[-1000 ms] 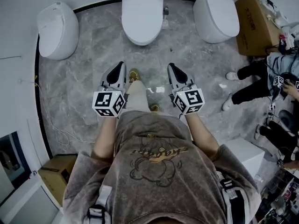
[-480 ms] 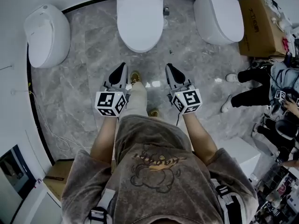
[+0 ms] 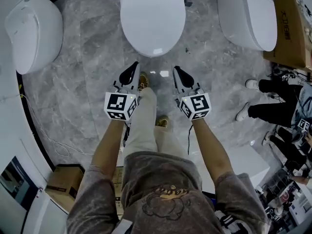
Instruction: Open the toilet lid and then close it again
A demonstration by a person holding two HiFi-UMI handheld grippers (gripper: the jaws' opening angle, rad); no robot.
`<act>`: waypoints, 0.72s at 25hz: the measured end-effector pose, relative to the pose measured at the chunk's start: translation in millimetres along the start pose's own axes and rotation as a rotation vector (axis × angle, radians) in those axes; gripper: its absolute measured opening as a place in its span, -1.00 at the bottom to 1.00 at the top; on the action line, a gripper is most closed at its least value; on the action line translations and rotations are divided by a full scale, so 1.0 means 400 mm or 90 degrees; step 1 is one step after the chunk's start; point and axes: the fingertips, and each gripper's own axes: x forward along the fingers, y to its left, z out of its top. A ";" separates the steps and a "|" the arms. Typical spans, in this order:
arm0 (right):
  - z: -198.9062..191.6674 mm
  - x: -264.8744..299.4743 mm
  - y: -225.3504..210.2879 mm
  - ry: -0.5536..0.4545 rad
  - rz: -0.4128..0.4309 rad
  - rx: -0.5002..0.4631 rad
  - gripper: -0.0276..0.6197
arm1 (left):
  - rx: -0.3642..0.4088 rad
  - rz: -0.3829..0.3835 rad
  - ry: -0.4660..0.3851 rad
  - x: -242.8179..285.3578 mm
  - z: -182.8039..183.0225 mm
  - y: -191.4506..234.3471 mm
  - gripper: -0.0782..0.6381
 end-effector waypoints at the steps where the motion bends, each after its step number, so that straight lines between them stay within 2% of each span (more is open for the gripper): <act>1: -0.036 0.035 -0.013 0.009 0.002 -0.001 -0.84 | -0.002 0.001 0.007 0.027 -0.038 0.021 -0.76; 11: -0.392 0.271 -0.128 0.086 -0.006 0.039 -0.84 | -0.040 0.011 0.067 0.250 -0.396 0.161 -0.76; 14: -0.453 0.318 -0.148 0.095 -0.011 0.050 -0.84 | -0.046 0.009 0.086 0.298 -0.469 0.175 -0.76; 18: -0.487 0.352 -0.160 0.096 -0.015 0.056 -0.84 | -0.036 0.002 0.112 0.329 -0.531 0.182 -0.76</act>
